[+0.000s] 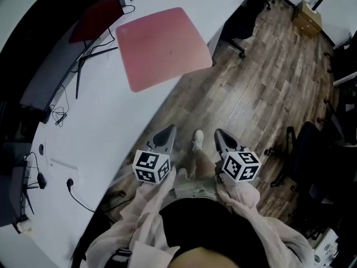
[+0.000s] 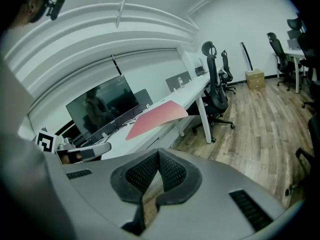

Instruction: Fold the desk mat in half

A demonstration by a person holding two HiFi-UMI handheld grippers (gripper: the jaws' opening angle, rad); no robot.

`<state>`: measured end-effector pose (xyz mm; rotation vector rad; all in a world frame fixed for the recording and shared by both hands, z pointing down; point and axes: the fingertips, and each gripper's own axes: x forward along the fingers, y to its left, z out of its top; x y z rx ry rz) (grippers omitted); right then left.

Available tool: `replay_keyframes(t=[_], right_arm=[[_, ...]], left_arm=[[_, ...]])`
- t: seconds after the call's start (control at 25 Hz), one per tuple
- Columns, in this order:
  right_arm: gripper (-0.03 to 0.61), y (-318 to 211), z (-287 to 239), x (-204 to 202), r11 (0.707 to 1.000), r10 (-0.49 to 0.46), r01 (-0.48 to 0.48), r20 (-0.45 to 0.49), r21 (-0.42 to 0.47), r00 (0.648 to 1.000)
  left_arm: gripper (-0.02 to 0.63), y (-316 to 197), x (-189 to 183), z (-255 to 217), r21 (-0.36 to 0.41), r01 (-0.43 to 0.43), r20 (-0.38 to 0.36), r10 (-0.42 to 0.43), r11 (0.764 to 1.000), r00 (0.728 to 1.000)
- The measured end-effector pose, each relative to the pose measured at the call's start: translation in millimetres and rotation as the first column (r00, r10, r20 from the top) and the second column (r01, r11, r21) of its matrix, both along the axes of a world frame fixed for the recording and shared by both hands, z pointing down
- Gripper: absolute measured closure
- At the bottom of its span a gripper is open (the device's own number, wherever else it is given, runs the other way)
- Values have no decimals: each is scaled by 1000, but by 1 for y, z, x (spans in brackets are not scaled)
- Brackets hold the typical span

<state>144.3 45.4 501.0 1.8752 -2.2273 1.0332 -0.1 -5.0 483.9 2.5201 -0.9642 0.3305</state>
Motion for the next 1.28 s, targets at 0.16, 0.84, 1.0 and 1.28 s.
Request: replay_keyframes(t=[0.16,0.84,1.0,1.28], right_arm=[[566,-53,2,20,1000,-16,16,28,-10,999],[548,-237,46,99,973,-153,182,190,-145,970],[502,-275,63,102,957,-192,231,218,-173,957],[403,-316,94,110,947,-144,229,340,-226,929]], left_arm=[[586,-49,20,2,-4,6,3,-6,1000,1000],[586,-202,72,15,-65,186,47,-183,980,982],[586,-225,75,22,-87,231,53,-227,969,972],[586,-251,76,37,-130,273,78,-265,953,961]])
